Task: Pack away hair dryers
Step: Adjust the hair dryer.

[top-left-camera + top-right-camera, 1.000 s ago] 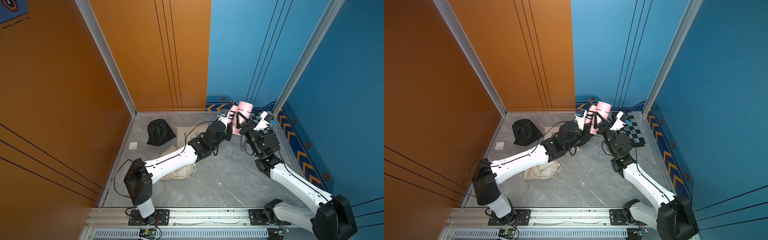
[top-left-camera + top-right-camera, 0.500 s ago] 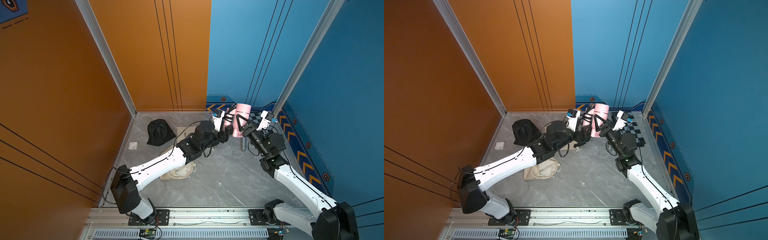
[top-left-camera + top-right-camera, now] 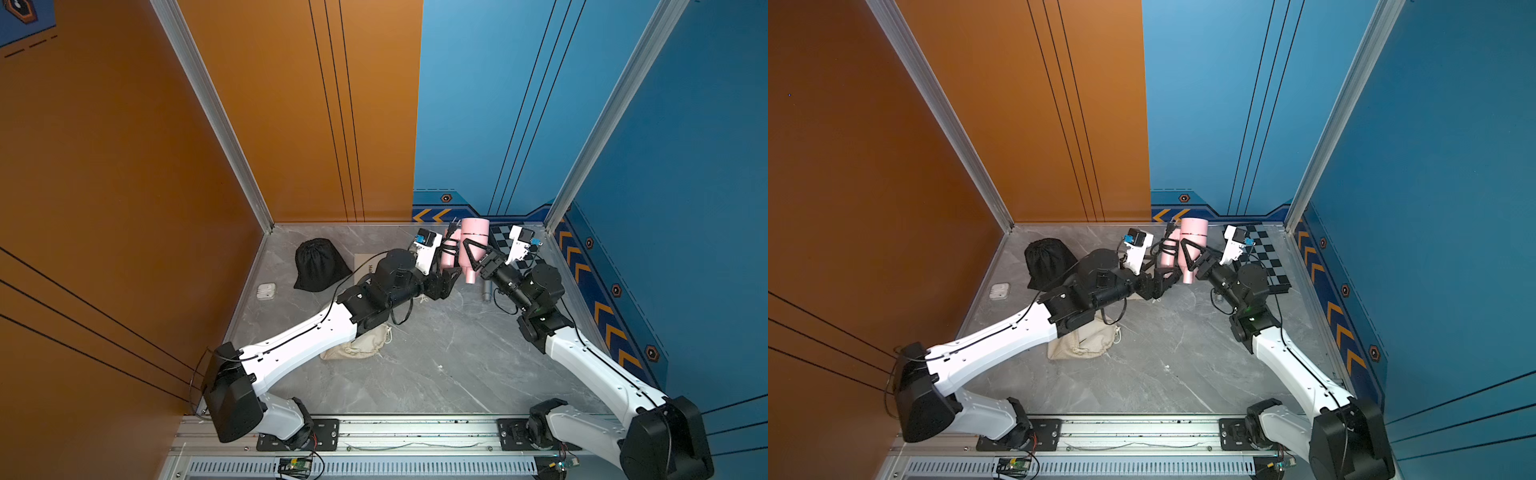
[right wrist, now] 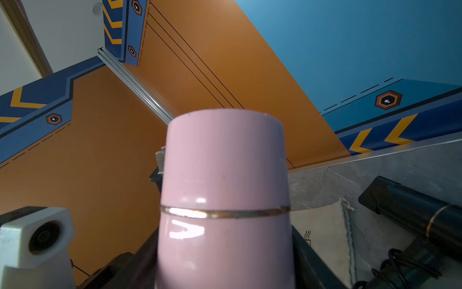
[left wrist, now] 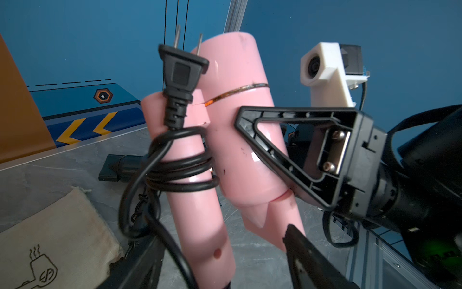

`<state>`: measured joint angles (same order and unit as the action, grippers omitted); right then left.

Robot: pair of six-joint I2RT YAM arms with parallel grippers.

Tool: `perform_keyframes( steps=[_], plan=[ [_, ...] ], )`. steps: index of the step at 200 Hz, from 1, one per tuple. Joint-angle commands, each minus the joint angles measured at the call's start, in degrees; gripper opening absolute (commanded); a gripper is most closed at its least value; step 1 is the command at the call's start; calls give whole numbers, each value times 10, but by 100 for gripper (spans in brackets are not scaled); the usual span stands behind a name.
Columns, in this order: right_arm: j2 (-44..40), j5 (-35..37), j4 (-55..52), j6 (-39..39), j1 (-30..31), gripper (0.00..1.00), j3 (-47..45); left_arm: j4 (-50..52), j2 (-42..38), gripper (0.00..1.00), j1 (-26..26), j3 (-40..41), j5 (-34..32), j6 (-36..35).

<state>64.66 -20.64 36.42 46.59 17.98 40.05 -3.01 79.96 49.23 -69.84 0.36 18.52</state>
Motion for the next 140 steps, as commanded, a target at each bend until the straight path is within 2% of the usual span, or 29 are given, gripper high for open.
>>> perform_keyframes(
  steps=[1, 38, 82, 140],
  plan=[
    [8, -39, 0, 7, -2, 27, -14, -5, -47, 76, -29, 27, 13, 22],
    [16, -63, 4, 15, -2, 28, -15, 37, -80, 76, -75, 48, 22, 52],
    [29, -109, 3, 18, -2, 28, -9, 39, -61, 75, -126, 60, 106, 121],
    [39, -138, -1, 15, -1, 27, 5, -87, -5, 75, -133, 82, 201, 215]
  ],
)
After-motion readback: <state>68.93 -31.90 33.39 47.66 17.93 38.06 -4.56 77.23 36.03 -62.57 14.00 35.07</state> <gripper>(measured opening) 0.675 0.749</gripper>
